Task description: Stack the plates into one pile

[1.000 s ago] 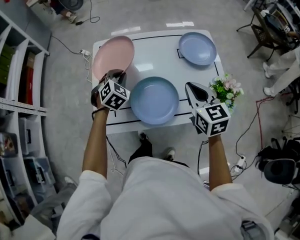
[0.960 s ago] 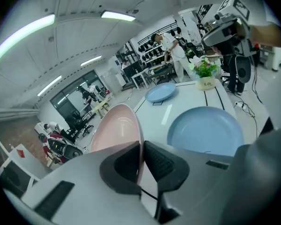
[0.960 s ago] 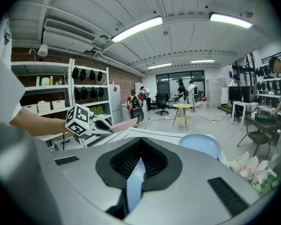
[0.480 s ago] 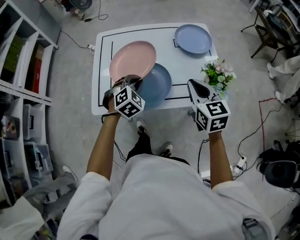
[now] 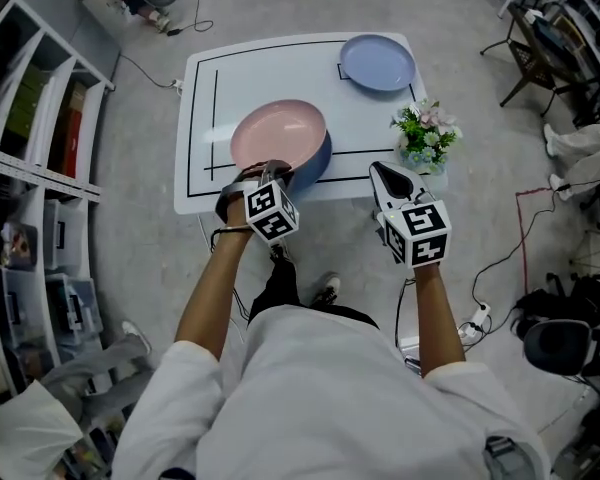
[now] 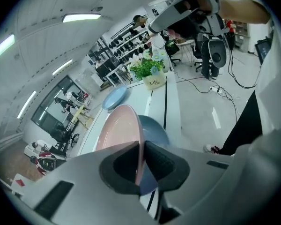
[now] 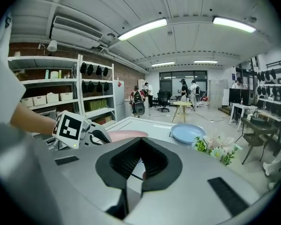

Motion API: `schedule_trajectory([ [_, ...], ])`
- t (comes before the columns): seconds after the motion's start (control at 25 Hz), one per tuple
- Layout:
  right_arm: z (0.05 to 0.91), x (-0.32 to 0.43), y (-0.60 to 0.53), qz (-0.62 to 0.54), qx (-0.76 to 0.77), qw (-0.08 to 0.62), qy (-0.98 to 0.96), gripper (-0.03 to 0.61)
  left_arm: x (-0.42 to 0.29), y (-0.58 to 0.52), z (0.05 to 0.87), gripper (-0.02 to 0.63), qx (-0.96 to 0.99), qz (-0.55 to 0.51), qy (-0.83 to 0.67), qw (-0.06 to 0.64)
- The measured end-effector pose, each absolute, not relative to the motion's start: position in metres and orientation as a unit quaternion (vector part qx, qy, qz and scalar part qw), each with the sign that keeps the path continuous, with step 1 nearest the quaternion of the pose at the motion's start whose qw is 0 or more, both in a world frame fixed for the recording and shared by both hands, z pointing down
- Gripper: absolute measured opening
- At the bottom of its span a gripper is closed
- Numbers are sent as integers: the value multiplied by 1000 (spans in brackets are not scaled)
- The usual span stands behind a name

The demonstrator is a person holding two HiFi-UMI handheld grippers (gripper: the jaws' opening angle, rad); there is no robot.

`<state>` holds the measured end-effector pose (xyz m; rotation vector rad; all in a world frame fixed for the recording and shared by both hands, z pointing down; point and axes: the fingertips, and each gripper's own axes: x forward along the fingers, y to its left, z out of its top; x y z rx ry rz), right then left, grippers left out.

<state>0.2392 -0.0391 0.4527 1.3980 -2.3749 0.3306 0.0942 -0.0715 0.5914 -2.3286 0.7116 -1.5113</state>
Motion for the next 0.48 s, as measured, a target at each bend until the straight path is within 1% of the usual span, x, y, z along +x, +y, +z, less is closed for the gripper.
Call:
schedule_trajectory([
  [0.24,460,246,-31,127,496,187,-838,14,101,-65,612,44,-796,-544,221,147],
  [0.36,463,248,-31,131,497,187,-837,14,105,-59,624,51,-797,-553,200,136],
  [0.44,465,248,-30,134,497,186,-837,14,106,-54,633,70,-801,-558,185,115],
  [0.48,466,248,-30,137,494,185,-839,14,106,-52,636,104,-802,-561,179,105],
])
